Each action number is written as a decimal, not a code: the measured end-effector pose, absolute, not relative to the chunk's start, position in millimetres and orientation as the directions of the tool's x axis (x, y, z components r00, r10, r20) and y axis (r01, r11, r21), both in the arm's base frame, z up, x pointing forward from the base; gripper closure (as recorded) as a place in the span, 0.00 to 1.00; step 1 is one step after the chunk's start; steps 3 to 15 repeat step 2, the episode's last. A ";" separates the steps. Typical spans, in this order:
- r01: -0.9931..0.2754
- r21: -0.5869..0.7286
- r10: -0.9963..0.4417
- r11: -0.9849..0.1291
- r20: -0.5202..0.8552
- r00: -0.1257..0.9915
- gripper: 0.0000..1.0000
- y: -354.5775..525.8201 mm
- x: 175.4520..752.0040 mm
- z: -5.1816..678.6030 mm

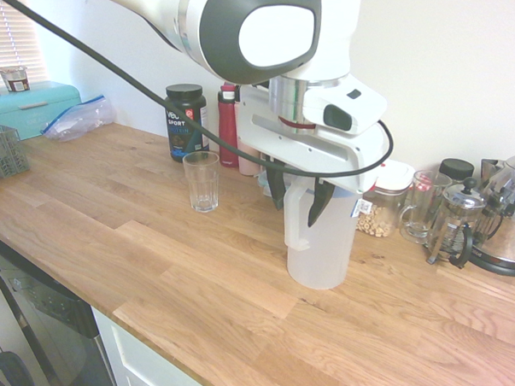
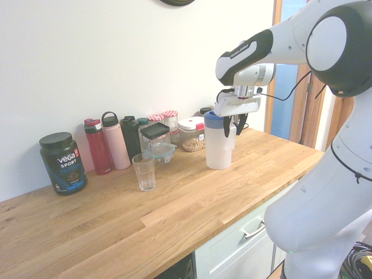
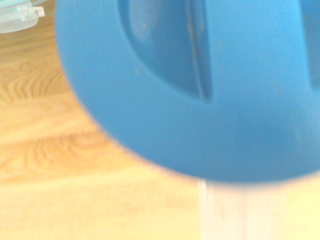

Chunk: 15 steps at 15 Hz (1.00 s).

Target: Pour me some water

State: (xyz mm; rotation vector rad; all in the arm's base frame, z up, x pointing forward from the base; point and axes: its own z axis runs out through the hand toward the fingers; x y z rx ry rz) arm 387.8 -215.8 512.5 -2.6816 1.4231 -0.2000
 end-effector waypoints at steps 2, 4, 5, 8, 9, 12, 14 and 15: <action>-0.823 -0.101 -0.829 -0.559 0.075 0.554 0.00 -202.4 371.1 527.9; -0.823 -0.101 -0.829 -0.559 0.075 0.554 0.00 -202.4 371.1 527.9; -0.823 -0.101 -0.829 -0.559 0.075 0.554 0.00 -202.4 371.1 527.9; -0.823 -0.101 -0.829 -0.559 0.075 0.554 0.00 -202.4 371.1 527.9; -0.823 -0.101 -0.829 -0.559 0.075 0.554 0.00 -202.4 371.1 527.9; -0.823 -0.101 -0.829 -0.559 0.075 0.554 0.00 -202.4 371.1 527.9; -0.823 -0.101 -0.829 -0.559 0.075 0.554 0.00 -202.4 371.1 527.9; -0.823 -0.101 -0.829 -0.559 0.075 0.554 0.00 -202.4 371.1 527.9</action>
